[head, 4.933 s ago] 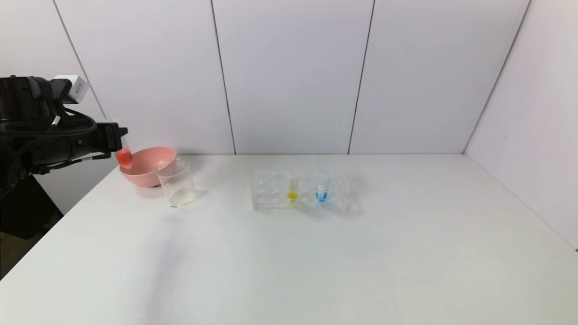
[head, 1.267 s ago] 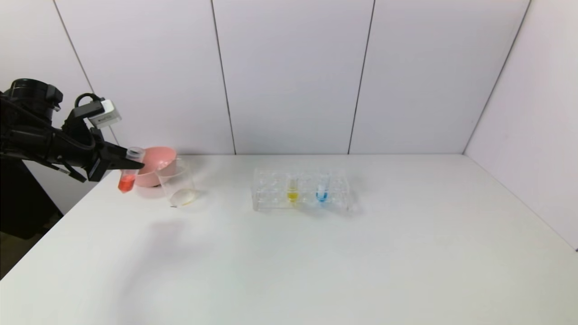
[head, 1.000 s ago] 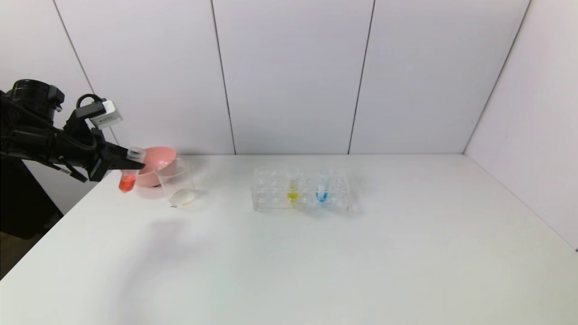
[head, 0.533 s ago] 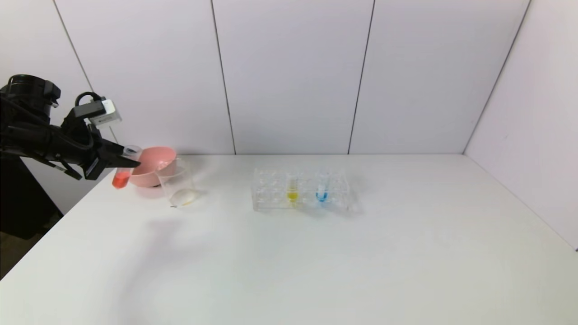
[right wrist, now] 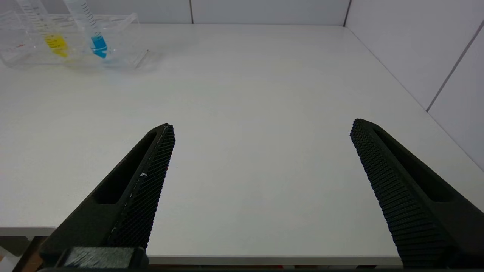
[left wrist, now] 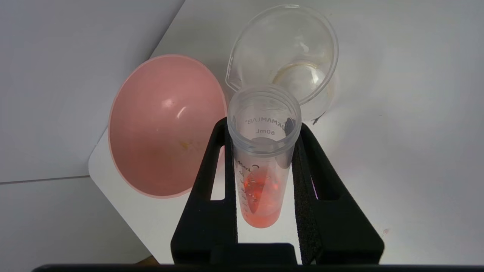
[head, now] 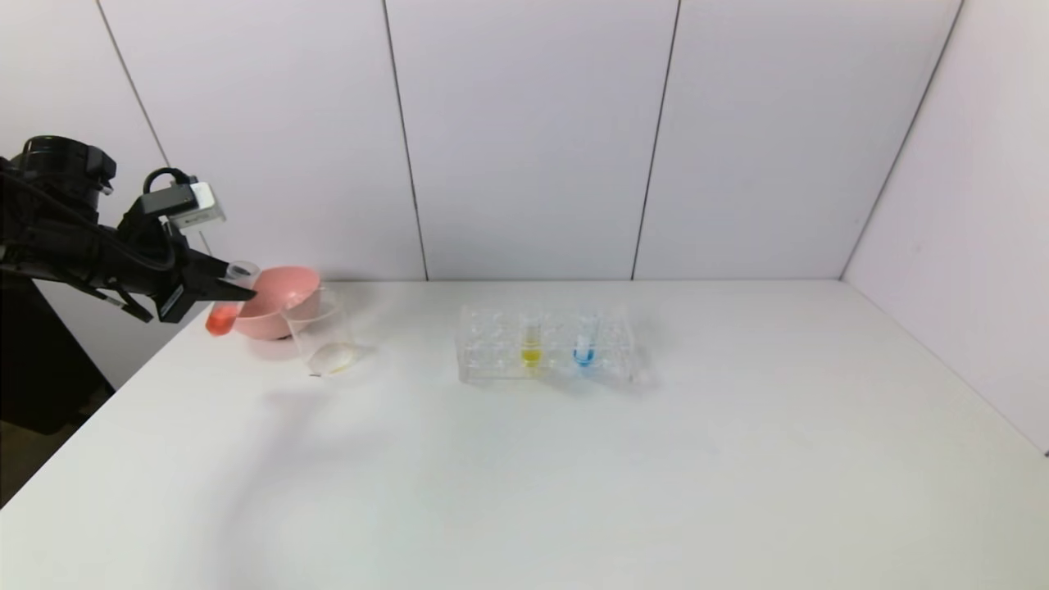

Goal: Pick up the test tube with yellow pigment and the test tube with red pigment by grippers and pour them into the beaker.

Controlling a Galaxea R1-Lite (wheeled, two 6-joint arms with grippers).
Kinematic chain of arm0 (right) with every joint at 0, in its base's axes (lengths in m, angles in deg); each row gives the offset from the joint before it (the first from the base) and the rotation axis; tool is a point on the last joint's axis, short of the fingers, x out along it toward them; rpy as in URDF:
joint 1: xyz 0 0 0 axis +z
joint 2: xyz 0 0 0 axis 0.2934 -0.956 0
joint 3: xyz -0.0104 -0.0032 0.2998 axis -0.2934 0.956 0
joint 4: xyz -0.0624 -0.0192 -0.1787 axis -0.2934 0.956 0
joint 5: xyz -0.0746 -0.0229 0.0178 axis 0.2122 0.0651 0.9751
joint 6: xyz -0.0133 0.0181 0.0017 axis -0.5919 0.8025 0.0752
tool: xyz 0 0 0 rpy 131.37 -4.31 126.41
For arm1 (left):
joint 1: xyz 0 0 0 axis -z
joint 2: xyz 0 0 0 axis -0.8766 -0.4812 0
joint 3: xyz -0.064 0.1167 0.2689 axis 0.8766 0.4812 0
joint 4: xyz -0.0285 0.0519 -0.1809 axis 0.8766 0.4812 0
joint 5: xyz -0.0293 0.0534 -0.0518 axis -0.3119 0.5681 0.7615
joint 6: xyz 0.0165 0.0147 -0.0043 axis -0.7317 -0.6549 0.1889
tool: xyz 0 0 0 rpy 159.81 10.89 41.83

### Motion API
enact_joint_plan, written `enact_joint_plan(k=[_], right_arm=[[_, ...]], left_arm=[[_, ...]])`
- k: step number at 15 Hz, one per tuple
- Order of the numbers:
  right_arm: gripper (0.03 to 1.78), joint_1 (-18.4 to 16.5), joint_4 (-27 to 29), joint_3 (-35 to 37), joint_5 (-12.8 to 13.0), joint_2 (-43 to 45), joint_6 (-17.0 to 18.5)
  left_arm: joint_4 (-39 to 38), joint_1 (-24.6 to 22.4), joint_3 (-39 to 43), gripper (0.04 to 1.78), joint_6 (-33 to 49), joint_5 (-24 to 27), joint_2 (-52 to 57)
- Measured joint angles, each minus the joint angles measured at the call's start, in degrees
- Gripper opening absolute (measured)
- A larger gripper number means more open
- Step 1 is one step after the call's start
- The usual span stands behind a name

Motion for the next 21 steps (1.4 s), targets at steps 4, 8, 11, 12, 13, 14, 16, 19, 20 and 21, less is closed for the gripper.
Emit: enact_joint_plan(k=[4,8,11,12,13,14,16,19,20,21], right_arm=[[1.70,0.00,-0.02,0.00,0.02,0.00,0.00],[1.70,0.00,0.00,0.00,0.00,0.00,0.00],[1.70,0.00,0.00,0.00,0.02,0.00,0.00],[1.70,0.00,0.00,0.00,0.02,0.00,0.00],[1.70,0.00,-0.02,0.00,0.02,0.00,0.00],[1.70,0.00,0.00,0.00,0.02,0.00,0.00],[1.70,0.00,0.00,0.00,0.00,0.00,0.00],[1.70,0.00,-0.02,0.00,0.02,0.00,0.00],[1.70,0.00,0.00,0.00,0.02,0.00,0.00],[1.70,0.00,0.00,0.00,0.02,0.00,0.00]], left_arm=[[0.93,0.67,-2.32,0.44,-2.86,-4.74,-0.93],[8.27,0.94,-8.30,0.44,-7.67,-5.27,-2.56],[12.14,0.95,-12.98,0.44,-11.17,-7.52,-4.29],[12.89,0.98,-13.87,0.44,-11.61,-7.97,-4.63],[13.31,1.00,-14.68,0.44,-12.41,-8.13,-4.90],[14.30,1.02,-15.60,0.44,-13.46,-8.22,-5.14],[16.53,0.98,-17.37,0.44,-14.91,-9.18,-5.58],[16.58,1.00,-18.14,0.44,-15.14,-10.80,-6.12],[16.40,1.08,-18.25,0.44,-15.49,-10.95,-6.33],[16.14,1.33,-18.33,0.44,-16.13,-11.25,-6.58]])
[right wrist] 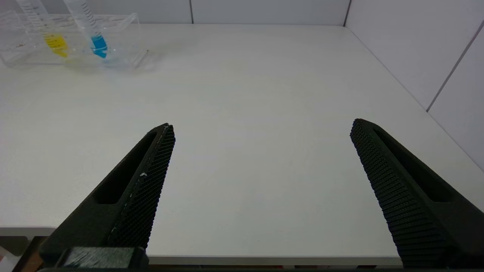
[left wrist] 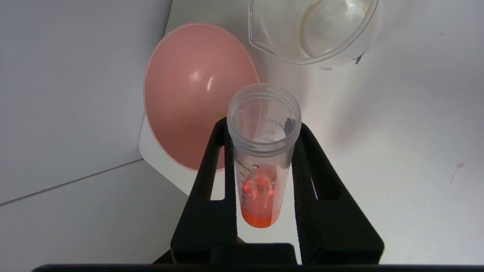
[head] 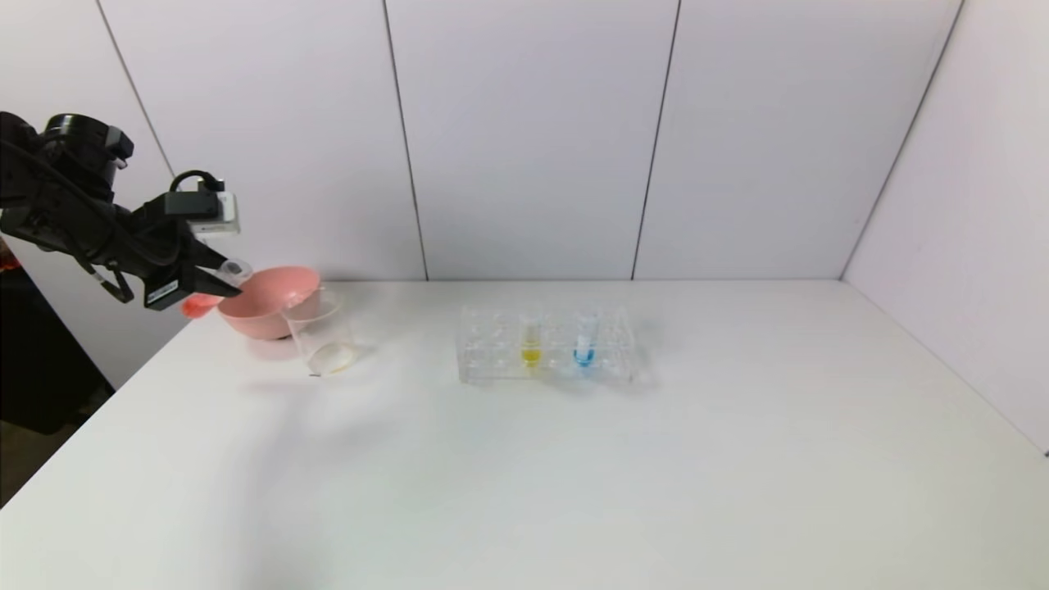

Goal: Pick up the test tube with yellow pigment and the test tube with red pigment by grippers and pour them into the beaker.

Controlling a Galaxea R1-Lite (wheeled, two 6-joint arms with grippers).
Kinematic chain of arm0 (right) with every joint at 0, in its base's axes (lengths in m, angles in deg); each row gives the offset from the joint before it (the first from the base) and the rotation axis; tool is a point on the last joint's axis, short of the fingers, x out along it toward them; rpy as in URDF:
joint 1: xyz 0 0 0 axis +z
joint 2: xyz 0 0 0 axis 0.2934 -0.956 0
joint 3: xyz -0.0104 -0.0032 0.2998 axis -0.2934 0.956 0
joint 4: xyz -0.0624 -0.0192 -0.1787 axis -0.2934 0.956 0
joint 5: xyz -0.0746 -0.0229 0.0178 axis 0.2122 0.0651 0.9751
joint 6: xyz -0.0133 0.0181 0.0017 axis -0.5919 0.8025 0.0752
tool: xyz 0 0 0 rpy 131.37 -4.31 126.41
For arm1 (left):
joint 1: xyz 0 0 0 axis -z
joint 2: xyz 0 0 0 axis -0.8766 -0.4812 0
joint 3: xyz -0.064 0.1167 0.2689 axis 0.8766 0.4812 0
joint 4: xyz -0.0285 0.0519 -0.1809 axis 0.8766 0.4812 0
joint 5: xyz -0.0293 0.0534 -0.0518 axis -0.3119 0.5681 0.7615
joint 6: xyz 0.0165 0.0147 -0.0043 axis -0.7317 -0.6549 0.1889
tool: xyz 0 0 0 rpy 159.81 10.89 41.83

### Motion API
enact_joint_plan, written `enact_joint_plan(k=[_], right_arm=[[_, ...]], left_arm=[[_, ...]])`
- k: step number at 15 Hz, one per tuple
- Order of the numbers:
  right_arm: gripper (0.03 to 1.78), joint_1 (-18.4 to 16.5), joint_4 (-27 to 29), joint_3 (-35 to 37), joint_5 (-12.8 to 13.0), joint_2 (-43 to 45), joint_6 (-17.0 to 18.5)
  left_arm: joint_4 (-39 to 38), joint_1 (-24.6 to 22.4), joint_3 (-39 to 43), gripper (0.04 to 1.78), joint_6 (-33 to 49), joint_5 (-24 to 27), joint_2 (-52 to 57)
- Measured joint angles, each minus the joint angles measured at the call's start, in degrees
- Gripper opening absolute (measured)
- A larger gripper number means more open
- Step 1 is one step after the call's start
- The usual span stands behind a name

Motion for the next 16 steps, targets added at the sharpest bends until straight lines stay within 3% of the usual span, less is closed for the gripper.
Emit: enact_joint_plan(k=[10,16], right_arm=[[1.70,0.00,0.00,0.00,-0.02,0.00,0.00],[1.70,0.00,0.00,0.00,0.00,0.00,0.00]], left_arm=[[-1.34,3.64,-0.33,0.44,-3.34,-1.65,-1.38],[-1.68,4.83,-0.33,0.44,-8.33,-6.63,-0.91]])
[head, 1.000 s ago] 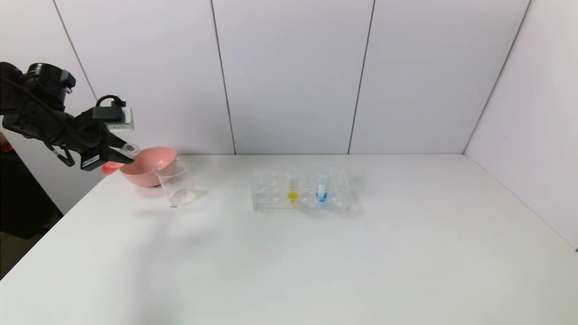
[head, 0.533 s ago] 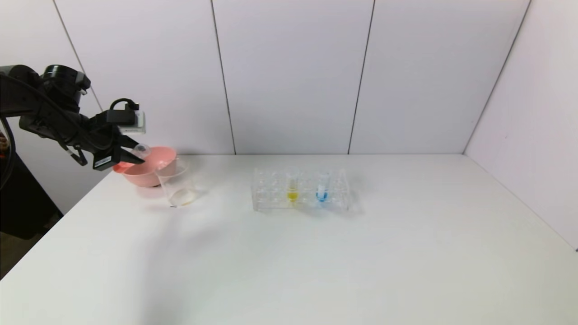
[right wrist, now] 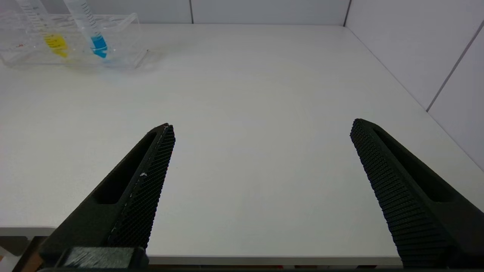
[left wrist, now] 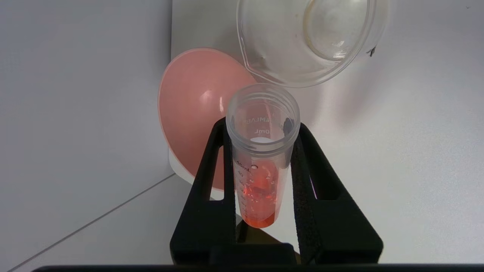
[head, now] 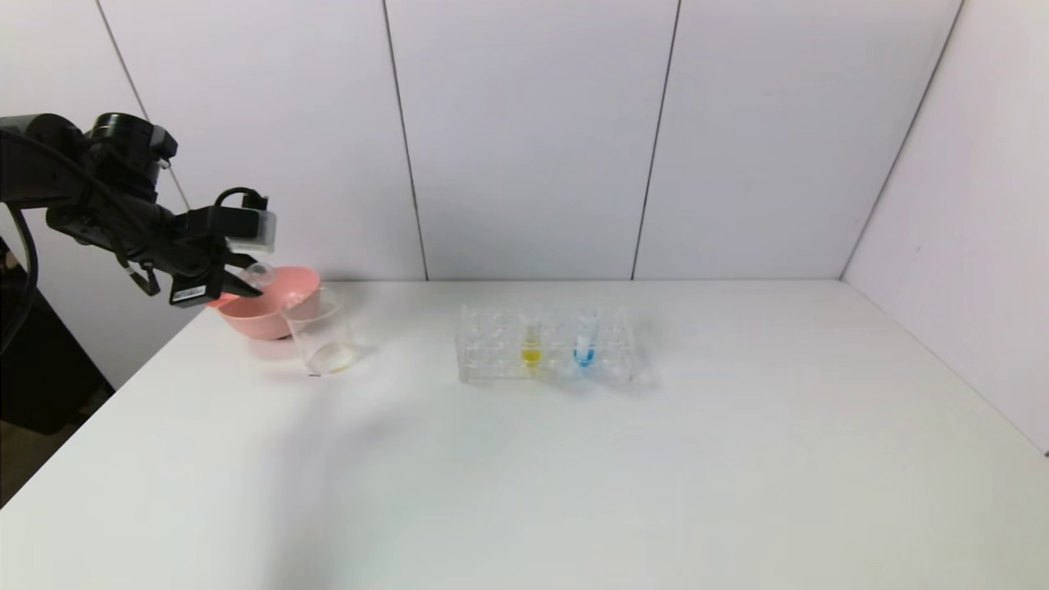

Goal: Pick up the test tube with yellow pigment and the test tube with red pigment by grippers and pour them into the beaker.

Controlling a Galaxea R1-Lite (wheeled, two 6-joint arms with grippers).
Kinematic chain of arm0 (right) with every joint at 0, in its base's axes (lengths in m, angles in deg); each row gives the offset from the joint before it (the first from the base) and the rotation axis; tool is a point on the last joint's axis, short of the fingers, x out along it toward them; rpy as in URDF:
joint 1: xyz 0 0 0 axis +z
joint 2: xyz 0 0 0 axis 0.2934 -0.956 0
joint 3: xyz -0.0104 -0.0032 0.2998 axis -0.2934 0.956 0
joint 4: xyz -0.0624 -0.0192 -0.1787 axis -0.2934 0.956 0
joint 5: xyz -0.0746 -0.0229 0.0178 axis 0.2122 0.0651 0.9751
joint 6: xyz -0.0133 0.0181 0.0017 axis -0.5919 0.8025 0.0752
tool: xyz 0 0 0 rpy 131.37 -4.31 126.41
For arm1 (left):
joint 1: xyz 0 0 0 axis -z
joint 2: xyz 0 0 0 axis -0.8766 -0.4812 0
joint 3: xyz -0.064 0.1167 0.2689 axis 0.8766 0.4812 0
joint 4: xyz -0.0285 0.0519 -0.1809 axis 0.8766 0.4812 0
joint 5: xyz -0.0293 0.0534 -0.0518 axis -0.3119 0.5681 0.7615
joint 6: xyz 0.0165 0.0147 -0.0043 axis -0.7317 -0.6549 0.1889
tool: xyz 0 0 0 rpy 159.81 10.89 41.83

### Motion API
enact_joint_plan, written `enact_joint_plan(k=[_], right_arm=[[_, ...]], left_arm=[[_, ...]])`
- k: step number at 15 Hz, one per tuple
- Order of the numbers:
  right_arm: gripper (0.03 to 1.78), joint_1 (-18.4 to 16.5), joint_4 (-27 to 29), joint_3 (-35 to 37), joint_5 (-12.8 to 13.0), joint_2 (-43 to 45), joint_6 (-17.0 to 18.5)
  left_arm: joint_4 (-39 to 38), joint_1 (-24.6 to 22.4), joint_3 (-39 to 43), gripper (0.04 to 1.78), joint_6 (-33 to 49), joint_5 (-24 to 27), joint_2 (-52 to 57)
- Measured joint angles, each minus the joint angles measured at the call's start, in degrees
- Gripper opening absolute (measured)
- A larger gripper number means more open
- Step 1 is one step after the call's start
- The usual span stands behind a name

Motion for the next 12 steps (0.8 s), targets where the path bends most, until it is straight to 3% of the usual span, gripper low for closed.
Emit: enact_joint_plan(k=[12], right_arm=[[1.70,0.00,0.00,0.00,0.00,0.00,0.00]], left_arm=[[-0.35,2.12,0.13,0.44,-2.89,-4.25,0.15]])
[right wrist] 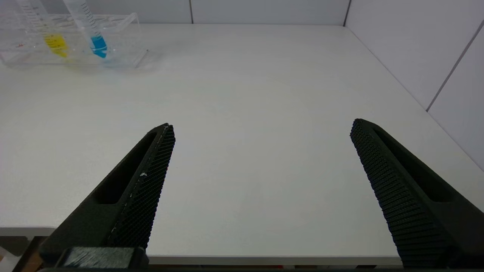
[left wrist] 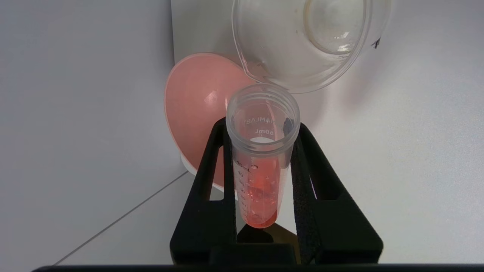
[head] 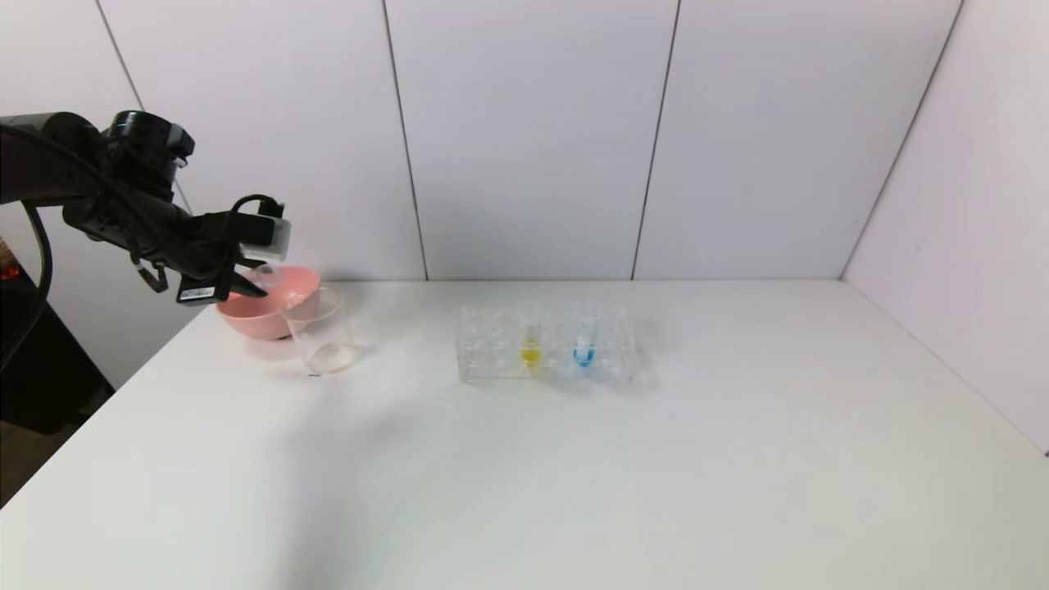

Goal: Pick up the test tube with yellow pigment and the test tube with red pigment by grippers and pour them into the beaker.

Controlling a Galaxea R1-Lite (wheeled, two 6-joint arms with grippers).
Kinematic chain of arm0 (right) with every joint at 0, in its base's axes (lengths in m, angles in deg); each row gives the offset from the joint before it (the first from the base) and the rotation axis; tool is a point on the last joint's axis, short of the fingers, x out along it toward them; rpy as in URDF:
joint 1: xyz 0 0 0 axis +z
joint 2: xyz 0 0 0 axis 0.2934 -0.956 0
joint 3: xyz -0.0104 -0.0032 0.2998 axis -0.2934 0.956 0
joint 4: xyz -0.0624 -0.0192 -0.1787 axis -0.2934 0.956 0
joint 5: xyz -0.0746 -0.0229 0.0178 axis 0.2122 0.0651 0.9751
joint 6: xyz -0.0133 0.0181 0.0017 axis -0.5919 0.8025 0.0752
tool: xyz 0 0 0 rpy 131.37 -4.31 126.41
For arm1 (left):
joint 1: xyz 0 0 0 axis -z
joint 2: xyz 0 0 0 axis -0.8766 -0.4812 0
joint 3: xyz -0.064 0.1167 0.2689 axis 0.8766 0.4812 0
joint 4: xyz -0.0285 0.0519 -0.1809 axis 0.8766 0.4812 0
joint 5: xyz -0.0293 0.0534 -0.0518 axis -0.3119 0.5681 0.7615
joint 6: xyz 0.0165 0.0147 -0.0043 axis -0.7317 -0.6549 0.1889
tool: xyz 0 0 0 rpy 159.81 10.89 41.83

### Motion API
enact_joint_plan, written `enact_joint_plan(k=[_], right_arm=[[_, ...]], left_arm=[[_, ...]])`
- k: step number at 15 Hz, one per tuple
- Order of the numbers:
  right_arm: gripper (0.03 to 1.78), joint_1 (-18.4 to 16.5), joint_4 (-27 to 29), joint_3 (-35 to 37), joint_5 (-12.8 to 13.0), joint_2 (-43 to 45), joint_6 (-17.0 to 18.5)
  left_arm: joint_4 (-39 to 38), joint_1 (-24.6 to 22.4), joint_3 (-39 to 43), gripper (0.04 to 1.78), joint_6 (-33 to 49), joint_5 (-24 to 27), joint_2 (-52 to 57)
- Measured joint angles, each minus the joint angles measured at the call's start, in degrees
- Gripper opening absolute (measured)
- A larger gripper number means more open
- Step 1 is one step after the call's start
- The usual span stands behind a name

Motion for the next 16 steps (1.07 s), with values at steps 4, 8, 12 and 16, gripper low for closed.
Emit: enact_joint_plan(k=[4,8,12,16], right_arm=[[1.70,0.00,0.00,0.00,0.00,0.00,0.00],[1.70,0.00,0.00,0.00,-0.02,0.00,0.00],[1.70,0.00,0.00,0.00,0.00,0.00,-0.02],[1.70,0.00,0.00,0.00,-0.02,0.00,0.00]], left_arm=[[-0.17,0.24,0.00,0.44,-0.74,-2.10,0.00],[-1.16,0.94,-0.09,0.44,-0.74,-3.11,-0.33],[-1.33,1.44,-0.09,0.44,-0.69,-4.66,-0.67],[-1.38,1.51,-0.02,0.44,-0.66,-4.68,-0.88]])
